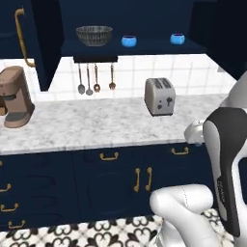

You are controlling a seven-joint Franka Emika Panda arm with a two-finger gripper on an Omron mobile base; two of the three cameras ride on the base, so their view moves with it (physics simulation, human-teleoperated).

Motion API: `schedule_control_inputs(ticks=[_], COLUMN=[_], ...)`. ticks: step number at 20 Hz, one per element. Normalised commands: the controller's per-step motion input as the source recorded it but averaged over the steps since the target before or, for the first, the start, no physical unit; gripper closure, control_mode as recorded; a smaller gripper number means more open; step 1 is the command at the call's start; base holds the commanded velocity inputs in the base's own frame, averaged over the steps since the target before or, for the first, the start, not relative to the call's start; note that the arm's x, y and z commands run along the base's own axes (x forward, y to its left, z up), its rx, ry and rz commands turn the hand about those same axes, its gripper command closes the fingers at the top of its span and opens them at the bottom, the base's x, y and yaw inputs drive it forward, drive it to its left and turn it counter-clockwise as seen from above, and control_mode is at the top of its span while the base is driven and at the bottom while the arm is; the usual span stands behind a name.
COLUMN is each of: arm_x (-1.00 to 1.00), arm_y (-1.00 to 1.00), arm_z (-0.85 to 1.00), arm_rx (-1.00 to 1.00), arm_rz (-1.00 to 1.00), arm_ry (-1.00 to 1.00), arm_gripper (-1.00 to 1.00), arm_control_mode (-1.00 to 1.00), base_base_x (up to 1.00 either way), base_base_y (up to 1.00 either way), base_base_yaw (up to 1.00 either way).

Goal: Gather all objects into one cabinet and sort the glasses and bowls to opposite sides.

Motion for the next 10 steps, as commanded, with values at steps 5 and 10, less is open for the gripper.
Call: schedule_control_inputs(ticks=[5, 10], arm_x=[0.0, 0.0], arm_y=[0.0, 0.0], arm_z=[0.0, 0.0], arm_rx=[0.0, 0.0], arm_rz=[0.0, 0.0], arm_ry=[0.0, 0.0], arm_gripper=[-1.0, -1.0], arm_control_mode=[1.0, 1.0], base_base_x=[-0.23, -0.3], base_base_y=[0.0, 0.04], base_base_yaw=[0.65, 0.98])
